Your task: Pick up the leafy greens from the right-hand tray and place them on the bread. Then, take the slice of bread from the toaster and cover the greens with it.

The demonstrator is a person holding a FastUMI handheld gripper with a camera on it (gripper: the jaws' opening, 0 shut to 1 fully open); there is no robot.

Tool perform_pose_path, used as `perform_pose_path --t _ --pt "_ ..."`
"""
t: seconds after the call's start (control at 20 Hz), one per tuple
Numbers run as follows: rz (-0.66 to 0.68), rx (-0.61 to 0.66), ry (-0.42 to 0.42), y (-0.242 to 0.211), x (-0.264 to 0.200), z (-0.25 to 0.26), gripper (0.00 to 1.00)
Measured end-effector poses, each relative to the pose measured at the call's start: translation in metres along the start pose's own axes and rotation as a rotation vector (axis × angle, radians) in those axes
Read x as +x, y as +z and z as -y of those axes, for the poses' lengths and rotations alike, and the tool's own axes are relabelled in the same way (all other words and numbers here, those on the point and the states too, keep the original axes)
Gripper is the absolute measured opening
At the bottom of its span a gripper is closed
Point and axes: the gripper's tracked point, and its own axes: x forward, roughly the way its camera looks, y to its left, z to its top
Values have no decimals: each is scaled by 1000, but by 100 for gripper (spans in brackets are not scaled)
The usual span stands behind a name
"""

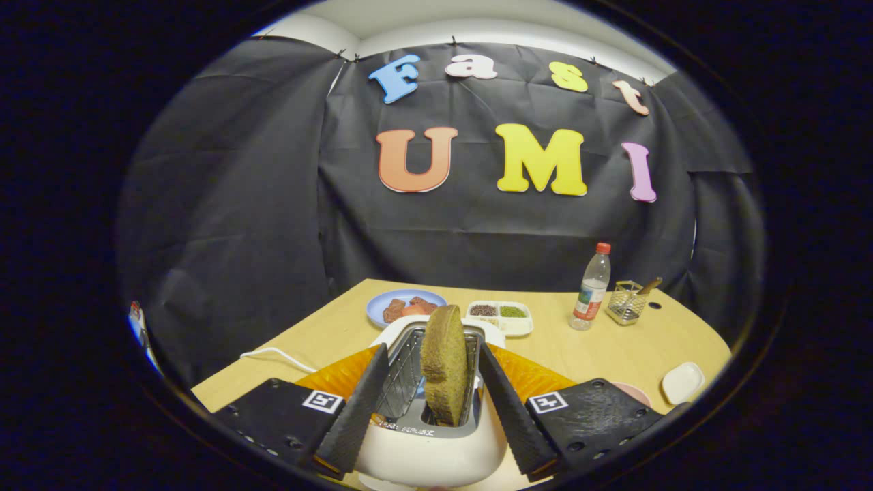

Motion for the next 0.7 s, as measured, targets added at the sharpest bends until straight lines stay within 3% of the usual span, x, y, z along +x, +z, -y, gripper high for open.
perform_pose_path --t 0.25,0.5,0.65,0.7 --pt "-22 5 -53 1 13 7 57" --pt "-60 50 -69 1 26 16 18" --pt "-51 56 -56 7 22 19 23" --pt "-48 63 -44 7 23 18 14"
